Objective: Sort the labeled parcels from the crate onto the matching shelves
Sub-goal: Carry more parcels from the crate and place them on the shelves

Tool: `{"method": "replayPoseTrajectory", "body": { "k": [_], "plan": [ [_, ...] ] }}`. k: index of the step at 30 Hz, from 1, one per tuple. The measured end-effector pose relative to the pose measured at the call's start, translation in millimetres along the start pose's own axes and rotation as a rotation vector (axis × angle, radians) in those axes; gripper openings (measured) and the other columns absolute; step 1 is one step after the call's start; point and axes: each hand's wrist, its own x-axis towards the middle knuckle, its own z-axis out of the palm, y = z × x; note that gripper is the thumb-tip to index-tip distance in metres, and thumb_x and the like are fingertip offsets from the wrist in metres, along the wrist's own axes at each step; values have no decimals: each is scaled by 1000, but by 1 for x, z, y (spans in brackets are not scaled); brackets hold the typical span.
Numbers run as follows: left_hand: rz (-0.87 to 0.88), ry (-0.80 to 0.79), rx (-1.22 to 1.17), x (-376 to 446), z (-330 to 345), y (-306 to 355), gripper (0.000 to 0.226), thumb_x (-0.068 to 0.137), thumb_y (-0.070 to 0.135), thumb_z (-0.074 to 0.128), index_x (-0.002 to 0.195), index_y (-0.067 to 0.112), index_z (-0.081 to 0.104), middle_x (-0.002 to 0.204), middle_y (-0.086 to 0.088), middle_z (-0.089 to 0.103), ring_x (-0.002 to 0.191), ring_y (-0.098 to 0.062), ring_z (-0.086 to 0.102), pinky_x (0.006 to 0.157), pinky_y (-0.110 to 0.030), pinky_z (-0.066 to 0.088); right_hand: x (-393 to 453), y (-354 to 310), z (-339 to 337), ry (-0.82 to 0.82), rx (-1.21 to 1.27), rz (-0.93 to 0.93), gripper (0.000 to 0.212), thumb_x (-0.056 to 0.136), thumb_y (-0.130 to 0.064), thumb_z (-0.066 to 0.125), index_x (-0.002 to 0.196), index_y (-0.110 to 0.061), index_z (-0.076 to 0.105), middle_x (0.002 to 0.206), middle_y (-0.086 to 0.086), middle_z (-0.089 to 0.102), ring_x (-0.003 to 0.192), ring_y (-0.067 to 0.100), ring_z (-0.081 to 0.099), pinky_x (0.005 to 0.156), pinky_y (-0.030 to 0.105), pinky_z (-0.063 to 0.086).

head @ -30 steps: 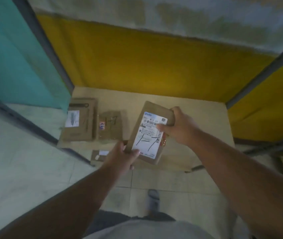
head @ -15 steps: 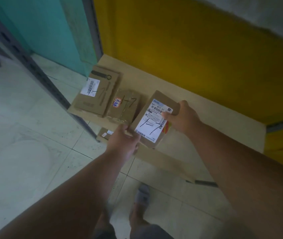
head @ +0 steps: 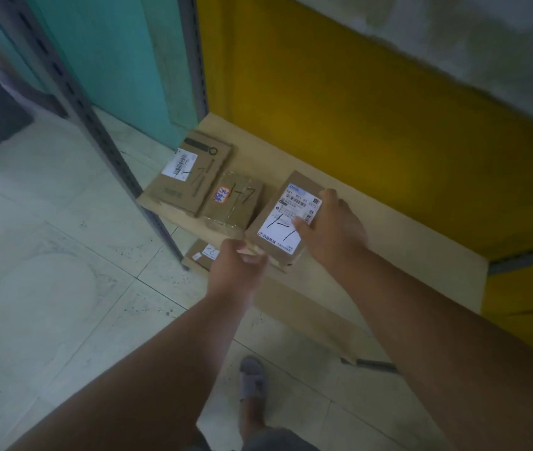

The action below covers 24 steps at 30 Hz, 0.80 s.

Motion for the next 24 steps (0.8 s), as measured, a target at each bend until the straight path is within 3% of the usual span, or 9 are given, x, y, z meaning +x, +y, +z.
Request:
{"method": "replayPoseTrajectory", "body": {
  "k": [3, 6, 8, 11, 15, 24],
  "plan": [
    [91, 13, 110, -24, -38, -10, 29, 91, 33, 67, 116, 27, 54, 102, 10, 67, 80, -12, 71, 54, -16, 48, -38, -35, -7, -68, 91, -199, 65, 92, -51, 60, 143, -19, 35, 133, 11, 55, 114, 31, 59, 91, 43, 52],
    [116, 102, 199, -40, -101, -36, 22, 89, 37, 67, 108, 28, 58, 101, 12, 68, 86, -14, 70, 77, -32, 56, -69, -89, -15, -118, 170, -398, 61, 93, -46, 61, 143, -23, 37, 126, 7, 55, 107, 24, 58, 84, 36, 48],
    [100, 205, 224, -46, -149, -55, 23, 88, 36, 70, 107, 27, 60, 95, 11, 70, 84, -14, 70, 82, -36, 56, -80, -132, -20, -142, 203, -503, 60, 94, -44, 60, 144, -23, 37, 121, 4, 54, 108, 21, 55, 80, 30, 40],
    [59, 341, 214, -51, -227, -78, 25, 88, 36, 71, 107, 24, 59, 91, 12, 70, 81, -16, 70, 80, -35, 55, -95, -211, -22, -165, 235, -636, 57, 94, -43, 60, 143, -21, 39, 111, 0, 51, 106, 19, 54, 80, 29, 40],
    [36, 444, 195, -45, -325, -99, 26, 87, 36, 72, 107, 25, 59, 90, 15, 68, 81, -16, 69, 80, -39, 57, -111, -317, -9, -169, 252, -744, 58, 94, -43, 61, 143, -22, 39, 112, -3, 50, 93, 10, 51, 79, 28, 44],
    [-21, 513, 371, -22, -506, -99, 35, 89, 46, 68, 116, 28, 55, 101, 13, 63, 90, -13, 62, 83, -34, 54, -113, -495, 3, -120, 285, -902, 47, 92, -44, 63, 132, -23, 50, 113, -6, 54, 93, 7, 50, 78, 23, 39]
  ]
}}
